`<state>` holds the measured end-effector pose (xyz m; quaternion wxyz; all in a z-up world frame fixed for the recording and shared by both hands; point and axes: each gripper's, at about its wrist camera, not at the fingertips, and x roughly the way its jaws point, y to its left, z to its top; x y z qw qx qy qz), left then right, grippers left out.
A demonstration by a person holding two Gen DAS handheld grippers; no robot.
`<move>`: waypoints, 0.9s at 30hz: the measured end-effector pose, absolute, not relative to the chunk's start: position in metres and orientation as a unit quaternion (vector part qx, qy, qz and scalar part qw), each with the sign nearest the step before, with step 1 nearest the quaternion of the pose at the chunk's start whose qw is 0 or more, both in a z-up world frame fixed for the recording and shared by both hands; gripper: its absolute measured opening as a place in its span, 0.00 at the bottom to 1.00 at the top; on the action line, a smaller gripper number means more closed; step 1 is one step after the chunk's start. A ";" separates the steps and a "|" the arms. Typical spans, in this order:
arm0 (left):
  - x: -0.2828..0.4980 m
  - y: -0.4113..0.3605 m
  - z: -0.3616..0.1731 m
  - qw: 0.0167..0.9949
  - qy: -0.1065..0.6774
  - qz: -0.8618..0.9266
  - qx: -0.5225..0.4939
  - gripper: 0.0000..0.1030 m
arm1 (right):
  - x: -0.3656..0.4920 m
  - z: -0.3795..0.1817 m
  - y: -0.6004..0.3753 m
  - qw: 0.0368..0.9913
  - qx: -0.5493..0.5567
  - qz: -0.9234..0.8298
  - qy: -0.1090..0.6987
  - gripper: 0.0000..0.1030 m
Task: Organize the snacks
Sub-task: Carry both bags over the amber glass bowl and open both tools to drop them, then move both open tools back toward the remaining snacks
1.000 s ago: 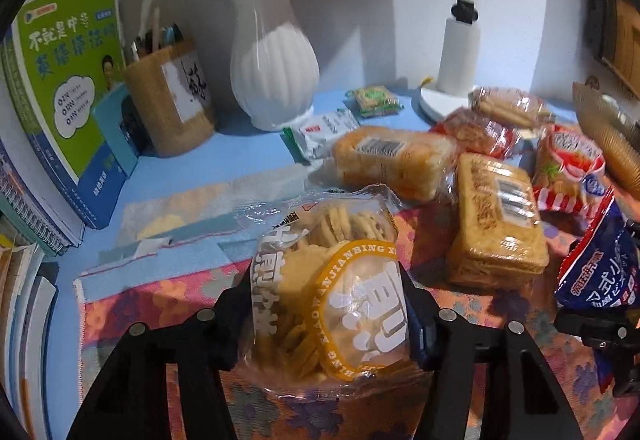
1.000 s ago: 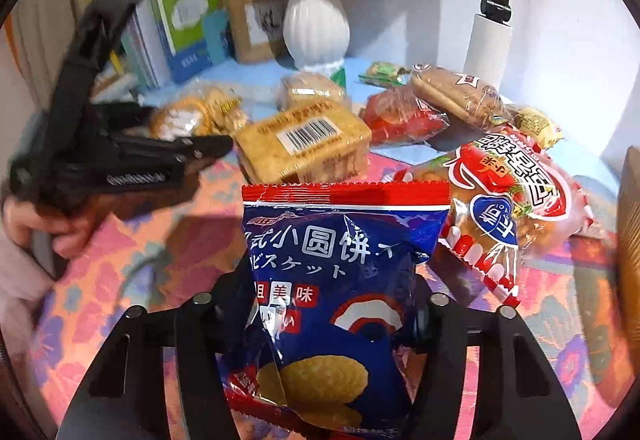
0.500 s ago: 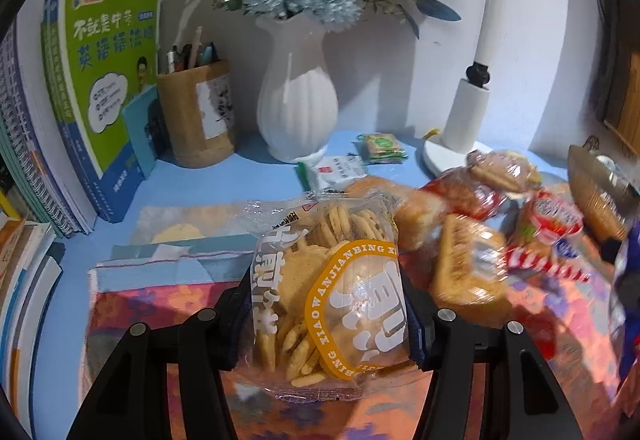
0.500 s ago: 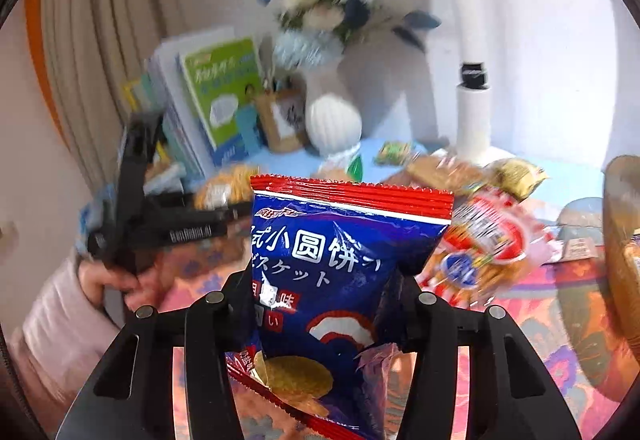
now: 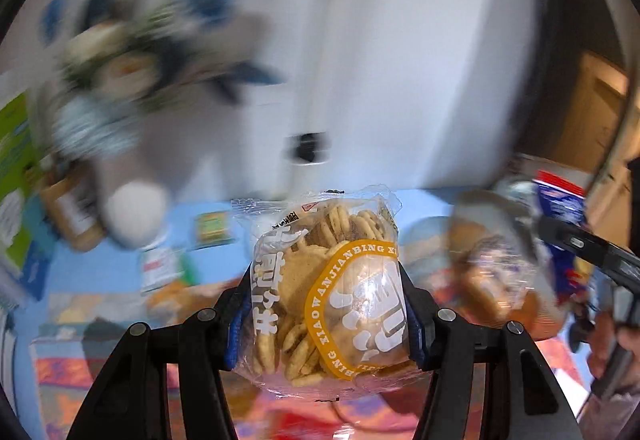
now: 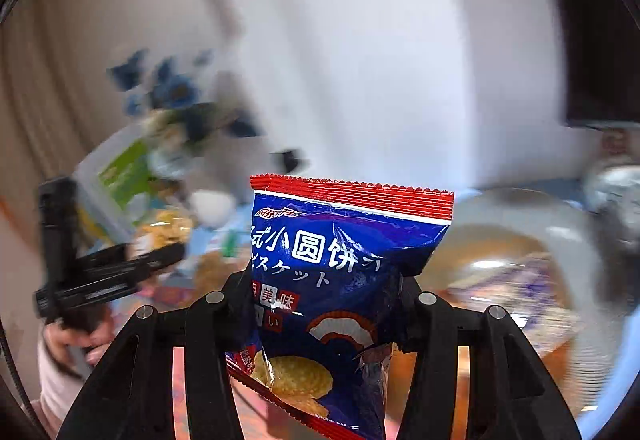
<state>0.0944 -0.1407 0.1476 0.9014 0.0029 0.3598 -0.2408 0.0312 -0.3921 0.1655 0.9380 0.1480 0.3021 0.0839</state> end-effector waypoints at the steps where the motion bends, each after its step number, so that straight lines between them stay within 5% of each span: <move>1: 0.090 -0.157 0.149 0.897 0.360 -0.256 0.008 0.57 | 0.029 0.165 -0.408 0.936 0.152 0.068 0.311 0.48; 10: 0.062 -0.307 0.128 0.830 0.390 -0.398 0.036 0.62 | 0.010 0.127 -0.512 0.899 0.202 -0.021 0.389 0.50; 12: 0.062 -0.332 0.113 0.810 0.415 -0.410 0.054 0.86 | 0.005 0.111 -0.530 0.883 0.220 -0.038 0.413 0.78; 13: 0.062 -0.337 0.110 0.810 0.419 -0.405 0.061 0.93 | 0.004 0.108 -0.534 0.879 0.227 -0.045 0.416 0.84; 27: 0.087 -0.279 0.105 0.850 0.418 -0.315 0.064 0.93 | -0.012 0.155 -0.507 0.917 0.218 -0.075 0.326 0.85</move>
